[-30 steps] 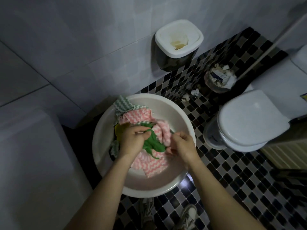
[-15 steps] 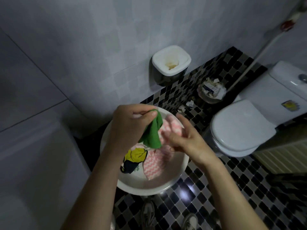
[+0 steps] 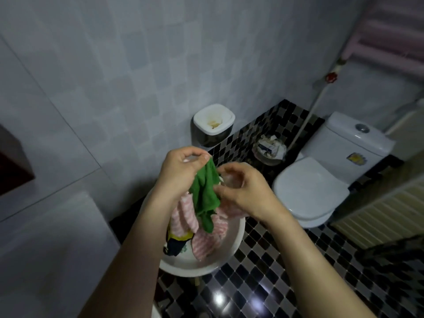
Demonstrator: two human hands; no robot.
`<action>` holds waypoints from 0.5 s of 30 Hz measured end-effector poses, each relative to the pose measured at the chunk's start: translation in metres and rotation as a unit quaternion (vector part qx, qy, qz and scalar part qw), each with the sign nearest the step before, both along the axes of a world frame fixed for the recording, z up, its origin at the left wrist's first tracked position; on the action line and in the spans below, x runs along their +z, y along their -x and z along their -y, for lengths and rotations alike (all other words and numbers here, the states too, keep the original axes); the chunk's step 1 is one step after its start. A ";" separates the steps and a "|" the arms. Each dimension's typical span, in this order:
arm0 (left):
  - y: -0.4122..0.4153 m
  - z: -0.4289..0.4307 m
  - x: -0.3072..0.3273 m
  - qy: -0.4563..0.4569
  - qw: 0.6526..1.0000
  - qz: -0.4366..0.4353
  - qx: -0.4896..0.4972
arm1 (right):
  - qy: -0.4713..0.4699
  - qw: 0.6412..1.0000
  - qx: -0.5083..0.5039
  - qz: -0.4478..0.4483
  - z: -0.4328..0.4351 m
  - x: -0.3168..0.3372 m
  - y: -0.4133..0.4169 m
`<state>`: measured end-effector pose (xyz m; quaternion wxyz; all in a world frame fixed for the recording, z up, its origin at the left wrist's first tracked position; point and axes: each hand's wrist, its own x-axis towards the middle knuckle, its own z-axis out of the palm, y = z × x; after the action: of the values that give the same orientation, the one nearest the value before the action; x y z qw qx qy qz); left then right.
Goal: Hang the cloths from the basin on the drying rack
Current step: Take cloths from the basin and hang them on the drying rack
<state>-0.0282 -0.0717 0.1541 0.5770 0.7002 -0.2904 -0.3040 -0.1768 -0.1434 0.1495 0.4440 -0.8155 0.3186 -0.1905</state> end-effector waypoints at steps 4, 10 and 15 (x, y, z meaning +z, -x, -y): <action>-0.004 -0.001 0.007 -0.007 0.999 -0.023 0.031 | 0.114 0.986 0.065 -0.107 -0.017 -0.005 -0.001; -0.012 -0.004 0.008 -0.028 0.997 0.024 0.060 | -0.058 0.987 -0.099 0.115 -0.023 -0.011 -0.025; -0.016 -0.022 0.002 -0.015 0.985 0.163 0.048 | 0.003 0.997 -0.078 0.009 0.001 0.013 -0.026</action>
<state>-0.0123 -0.0496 0.1559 0.5255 0.7618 -0.3424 -0.1622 -0.1510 -0.1442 0.1624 0.4282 -0.7879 0.3763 -0.2328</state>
